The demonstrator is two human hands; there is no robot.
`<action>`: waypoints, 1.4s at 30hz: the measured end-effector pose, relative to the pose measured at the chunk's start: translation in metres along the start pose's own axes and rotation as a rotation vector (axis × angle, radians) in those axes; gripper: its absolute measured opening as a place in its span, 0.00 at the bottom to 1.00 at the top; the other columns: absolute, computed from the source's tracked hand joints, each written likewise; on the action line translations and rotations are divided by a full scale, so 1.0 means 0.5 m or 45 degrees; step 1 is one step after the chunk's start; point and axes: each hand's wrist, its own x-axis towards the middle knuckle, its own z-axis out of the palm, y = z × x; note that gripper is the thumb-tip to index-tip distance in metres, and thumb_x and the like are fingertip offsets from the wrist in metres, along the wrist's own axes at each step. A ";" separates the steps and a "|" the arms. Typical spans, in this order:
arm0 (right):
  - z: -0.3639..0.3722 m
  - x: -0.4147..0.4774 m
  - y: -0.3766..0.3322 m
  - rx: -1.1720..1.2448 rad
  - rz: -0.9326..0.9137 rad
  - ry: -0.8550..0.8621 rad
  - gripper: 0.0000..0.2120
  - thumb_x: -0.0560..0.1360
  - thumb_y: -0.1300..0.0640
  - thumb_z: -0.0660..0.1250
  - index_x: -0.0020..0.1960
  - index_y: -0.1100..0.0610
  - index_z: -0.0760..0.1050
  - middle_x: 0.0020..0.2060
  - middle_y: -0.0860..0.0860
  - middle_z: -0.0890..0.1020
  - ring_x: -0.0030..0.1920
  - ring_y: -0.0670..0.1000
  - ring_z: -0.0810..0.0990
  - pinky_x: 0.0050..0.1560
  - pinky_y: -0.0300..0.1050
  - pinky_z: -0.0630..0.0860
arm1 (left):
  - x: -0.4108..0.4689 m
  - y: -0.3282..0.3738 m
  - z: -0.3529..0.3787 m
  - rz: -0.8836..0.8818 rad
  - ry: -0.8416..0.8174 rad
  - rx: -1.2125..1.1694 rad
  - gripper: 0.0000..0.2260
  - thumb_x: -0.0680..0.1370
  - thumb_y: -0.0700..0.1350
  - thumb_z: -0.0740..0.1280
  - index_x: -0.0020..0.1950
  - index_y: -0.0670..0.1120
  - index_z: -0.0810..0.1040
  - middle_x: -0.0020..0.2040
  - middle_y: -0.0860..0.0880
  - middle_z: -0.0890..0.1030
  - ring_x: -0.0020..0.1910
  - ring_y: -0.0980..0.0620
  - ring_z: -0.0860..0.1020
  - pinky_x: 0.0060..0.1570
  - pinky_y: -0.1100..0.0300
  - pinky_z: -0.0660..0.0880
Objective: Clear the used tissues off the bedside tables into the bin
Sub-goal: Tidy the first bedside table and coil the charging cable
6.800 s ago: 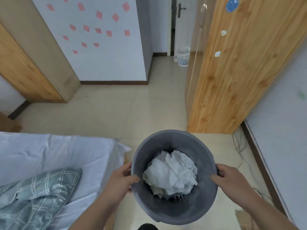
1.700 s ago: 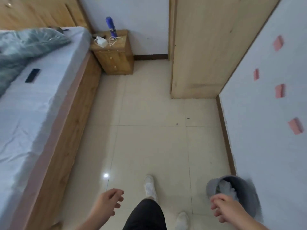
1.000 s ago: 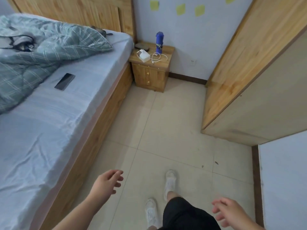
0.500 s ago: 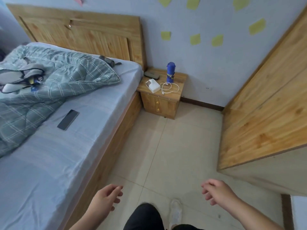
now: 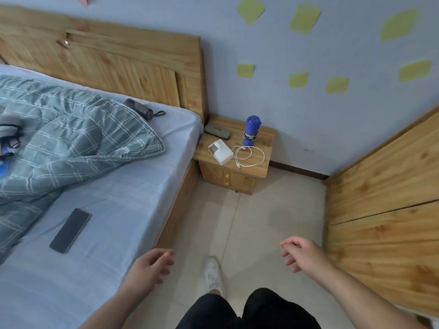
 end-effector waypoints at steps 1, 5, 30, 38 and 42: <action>-0.004 0.007 -0.015 0.012 0.017 0.004 0.08 0.80 0.62 0.66 0.48 0.56 0.84 0.40 0.55 0.87 0.31 0.49 0.82 0.29 0.44 0.77 | 0.034 0.040 -0.013 0.010 -0.008 -0.007 0.08 0.85 0.42 0.68 0.54 0.49 0.87 0.45 0.46 0.89 0.38 0.50 0.83 0.38 0.54 0.78; -0.025 0.045 -0.060 0.091 0.119 -0.007 0.08 0.80 0.60 0.67 0.48 0.57 0.85 0.43 0.58 0.88 0.33 0.50 0.82 0.31 0.44 0.78 | 0.165 0.212 -0.028 0.084 -0.069 0.043 0.07 0.85 0.42 0.69 0.54 0.49 0.87 0.44 0.48 0.89 0.40 0.46 0.82 0.43 0.50 0.78; -0.157 0.724 -0.479 0.139 -0.055 -0.007 0.09 0.79 0.57 0.70 0.42 0.51 0.85 0.36 0.53 0.87 0.34 0.49 0.81 0.34 0.48 0.75 | 0.739 0.640 0.202 0.033 -0.302 0.180 0.11 0.81 0.49 0.73 0.64 0.56 0.83 0.58 0.54 0.85 0.58 0.55 0.83 0.53 0.55 0.84; 0.048 0.903 -0.480 0.060 -0.288 0.044 0.07 0.77 0.57 0.72 0.44 0.46 0.81 0.33 0.44 0.83 0.33 0.41 0.78 0.37 0.36 0.73 | 0.978 0.485 0.318 0.344 -0.160 0.987 0.42 0.74 0.70 0.71 0.83 0.62 0.57 0.86 0.53 0.55 0.85 0.49 0.50 0.76 0.45 0.69; 0.127 0.977 -0.494 0.055 -0.336 0.012 0.08 0.77 0.58 0.71 0.44 0.46 0.81 0.35 0.40 0.83 0.34 0.39 0.79 0.37 0.29 0.73 | 1.058 0.438 0.374 0.451 -0.081 1.192 0.58 0.68 0.75 0.71 0.84 0.62 0.37 0.88 0.48 0.42 0.87 0.43 0.42 0.69 0.39 0.75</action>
